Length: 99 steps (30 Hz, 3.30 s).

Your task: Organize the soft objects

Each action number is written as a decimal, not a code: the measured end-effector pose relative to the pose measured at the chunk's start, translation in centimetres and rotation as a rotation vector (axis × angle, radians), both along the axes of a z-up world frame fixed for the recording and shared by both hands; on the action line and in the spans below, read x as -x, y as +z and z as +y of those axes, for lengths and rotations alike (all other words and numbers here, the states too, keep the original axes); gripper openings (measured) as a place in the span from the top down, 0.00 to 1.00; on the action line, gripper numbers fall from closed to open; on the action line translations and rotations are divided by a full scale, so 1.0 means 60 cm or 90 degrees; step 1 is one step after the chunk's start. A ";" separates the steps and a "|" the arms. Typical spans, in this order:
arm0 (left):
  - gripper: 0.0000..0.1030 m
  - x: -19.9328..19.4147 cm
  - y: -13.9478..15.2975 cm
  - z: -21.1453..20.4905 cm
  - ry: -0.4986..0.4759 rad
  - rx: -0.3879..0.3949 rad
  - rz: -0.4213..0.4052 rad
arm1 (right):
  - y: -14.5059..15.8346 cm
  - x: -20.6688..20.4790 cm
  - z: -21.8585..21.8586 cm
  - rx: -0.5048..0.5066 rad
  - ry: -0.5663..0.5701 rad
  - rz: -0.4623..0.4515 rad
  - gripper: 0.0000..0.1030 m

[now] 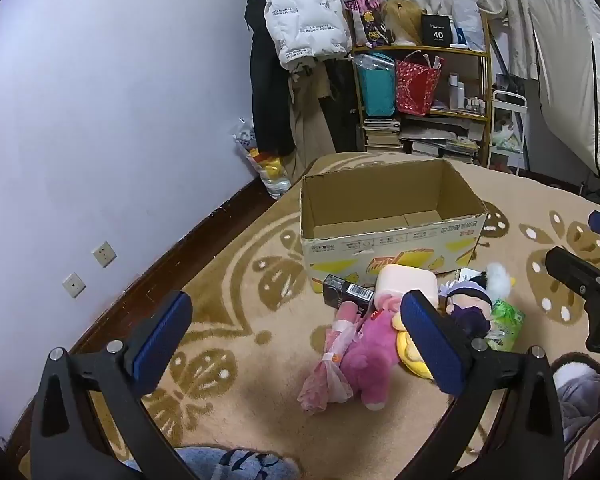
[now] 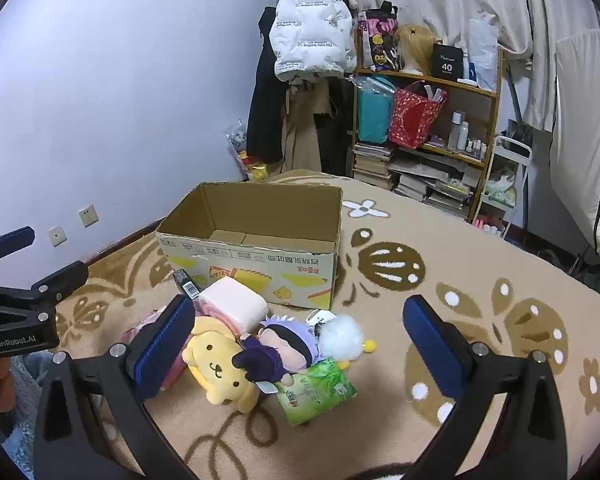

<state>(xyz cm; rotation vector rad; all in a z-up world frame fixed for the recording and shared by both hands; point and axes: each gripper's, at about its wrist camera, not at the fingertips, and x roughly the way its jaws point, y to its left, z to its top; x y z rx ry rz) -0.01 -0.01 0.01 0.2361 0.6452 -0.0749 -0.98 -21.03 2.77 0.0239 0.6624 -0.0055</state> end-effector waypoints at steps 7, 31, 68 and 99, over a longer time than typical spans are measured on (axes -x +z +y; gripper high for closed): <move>0.00 0.006 0.002 -0.005 0.002 0.000 -0.010 | 0.001 0.002 0.002 -0.002 0.001 -0.002 0.00; 0.00 0.007 0.003 0.002 0.000 0.008 -0.011 | 0.002 0.000 0.005 0.006 -0.001 0.002 0.00; 0.00 -0.001 -0.006 0.000 0.000 0.002 0.003 | -0.003 -0.001 0.010 0.010 0.002 0.004 0.00; 0.00 -0.001 -0.010 -0.002 0.001 -0.001 0.007 | -0.006 0.000 0.016 0.013 0.007 0.002 0.00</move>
